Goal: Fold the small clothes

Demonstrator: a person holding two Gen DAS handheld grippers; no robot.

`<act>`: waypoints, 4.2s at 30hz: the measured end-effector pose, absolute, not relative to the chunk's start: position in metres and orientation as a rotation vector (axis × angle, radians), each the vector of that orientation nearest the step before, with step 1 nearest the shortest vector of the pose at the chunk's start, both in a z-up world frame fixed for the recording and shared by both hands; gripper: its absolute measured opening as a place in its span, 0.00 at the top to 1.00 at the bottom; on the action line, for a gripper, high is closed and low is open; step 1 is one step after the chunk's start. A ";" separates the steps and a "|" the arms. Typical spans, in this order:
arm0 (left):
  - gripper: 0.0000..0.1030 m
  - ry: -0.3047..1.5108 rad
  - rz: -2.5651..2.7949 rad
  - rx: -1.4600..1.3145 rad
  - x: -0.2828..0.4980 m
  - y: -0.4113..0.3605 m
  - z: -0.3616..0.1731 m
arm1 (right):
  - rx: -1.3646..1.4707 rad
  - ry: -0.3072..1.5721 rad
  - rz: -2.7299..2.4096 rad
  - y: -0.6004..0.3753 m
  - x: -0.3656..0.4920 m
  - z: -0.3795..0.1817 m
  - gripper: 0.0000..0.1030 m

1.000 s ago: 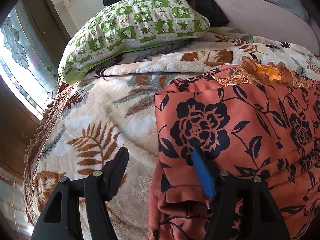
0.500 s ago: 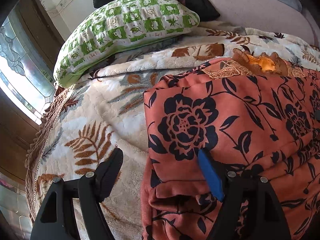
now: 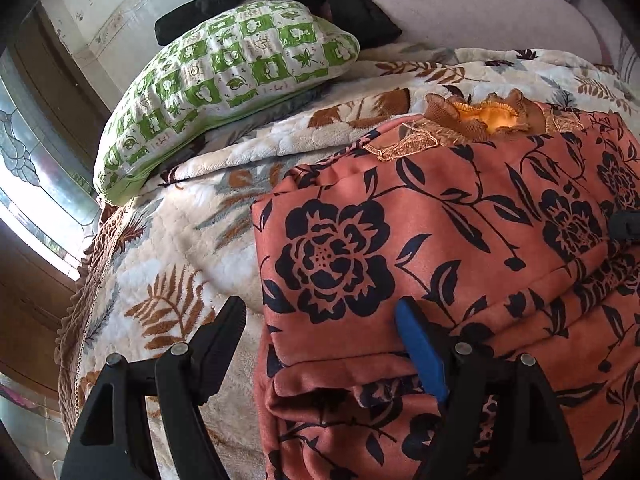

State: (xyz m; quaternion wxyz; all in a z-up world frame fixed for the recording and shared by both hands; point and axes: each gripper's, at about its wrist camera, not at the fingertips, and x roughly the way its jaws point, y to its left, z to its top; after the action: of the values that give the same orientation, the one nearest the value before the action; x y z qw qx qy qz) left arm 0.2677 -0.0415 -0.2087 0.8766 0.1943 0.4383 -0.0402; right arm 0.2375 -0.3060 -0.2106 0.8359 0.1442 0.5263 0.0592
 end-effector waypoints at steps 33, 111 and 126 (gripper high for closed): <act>0.21 0.916 -0.129 0.215 0.231 -0.036 -0.187 | 0.407 0.950 0.062 -0.294 0.154 -0.175 0.87; 0.88 1.021 -0.409 -0.062 0.007 0.080 -0.226 | 0.590 0.944 -0.136 -0.428 -0.117 -0.219 0.42; 0.92 1.158 -0.432 -0.201 0.020 0.095 -0.223 | 0.361 1.096 -0.076 -0.376 -0.100 -0.188 0.92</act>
State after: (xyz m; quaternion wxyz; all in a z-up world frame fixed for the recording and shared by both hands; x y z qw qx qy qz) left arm 0.0203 0.0953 -0.2232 0.8103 -0.0941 0.5420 -0.2022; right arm -0.0995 -0.3762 -0.1882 0.8375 0.1708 0.5179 -0.0359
